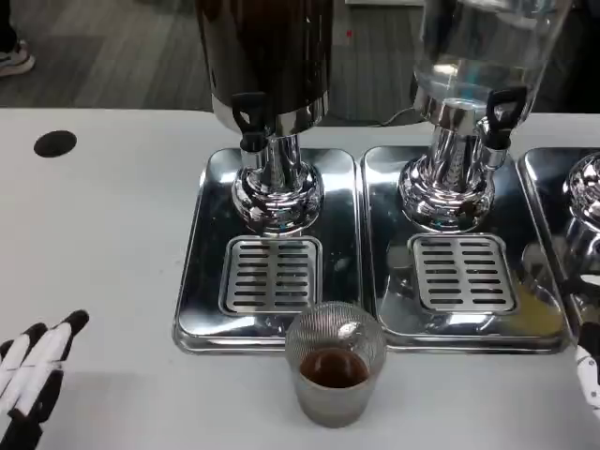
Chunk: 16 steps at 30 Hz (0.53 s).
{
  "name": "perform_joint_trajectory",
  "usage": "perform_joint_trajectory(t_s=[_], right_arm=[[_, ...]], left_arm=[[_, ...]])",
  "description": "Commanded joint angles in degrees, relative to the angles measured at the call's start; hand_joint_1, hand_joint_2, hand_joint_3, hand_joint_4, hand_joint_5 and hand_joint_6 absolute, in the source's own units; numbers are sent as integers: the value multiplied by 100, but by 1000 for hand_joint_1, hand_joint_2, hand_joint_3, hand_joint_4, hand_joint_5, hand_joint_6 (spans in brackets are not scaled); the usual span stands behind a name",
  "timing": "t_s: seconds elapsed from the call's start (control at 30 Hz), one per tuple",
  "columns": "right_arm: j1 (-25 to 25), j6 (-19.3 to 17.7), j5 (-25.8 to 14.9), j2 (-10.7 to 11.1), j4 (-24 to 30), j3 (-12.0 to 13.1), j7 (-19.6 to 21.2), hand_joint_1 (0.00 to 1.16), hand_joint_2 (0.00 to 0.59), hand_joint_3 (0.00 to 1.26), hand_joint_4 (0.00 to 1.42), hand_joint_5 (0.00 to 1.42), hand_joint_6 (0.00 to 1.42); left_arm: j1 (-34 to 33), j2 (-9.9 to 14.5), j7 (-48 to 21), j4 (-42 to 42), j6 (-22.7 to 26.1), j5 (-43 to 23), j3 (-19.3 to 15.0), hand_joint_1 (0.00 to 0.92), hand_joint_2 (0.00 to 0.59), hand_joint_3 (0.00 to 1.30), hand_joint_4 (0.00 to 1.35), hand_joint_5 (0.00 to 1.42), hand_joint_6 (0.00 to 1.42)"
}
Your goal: Grasp the cup under the faucet to collect the drink, then remove the cup.
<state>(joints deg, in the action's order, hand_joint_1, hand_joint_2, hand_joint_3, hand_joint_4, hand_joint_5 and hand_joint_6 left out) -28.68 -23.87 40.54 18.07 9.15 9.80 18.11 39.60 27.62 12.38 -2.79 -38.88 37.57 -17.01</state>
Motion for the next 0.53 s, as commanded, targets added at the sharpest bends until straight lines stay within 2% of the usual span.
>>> perform_joint_trajectory(t_s=[0.03, 0.2, 0.53], right_arm=[[-110, 47, -55, -77, 215, -6, 124, 747, 563, 387, 267, 185, 74], [-185, 107, 3, -126, 333, -30, 141, 752, 563, 387, 286, 203, 88], [-231, 108, -27, -131, 337, -13, 148, 762, 553, 387, 290, 214, 93]], left_arm=[[8, 89, 125, 108, -156, -52, 15, 0, 55, 0, 0, 0, 0], [11, 153, 170, 197, -297, -69, 6, 0, 61, 0, 0, 0, 0], [14, 53, 127, 139, -334, -203, 53, 0, 68, 0, 0, 0, 0]])
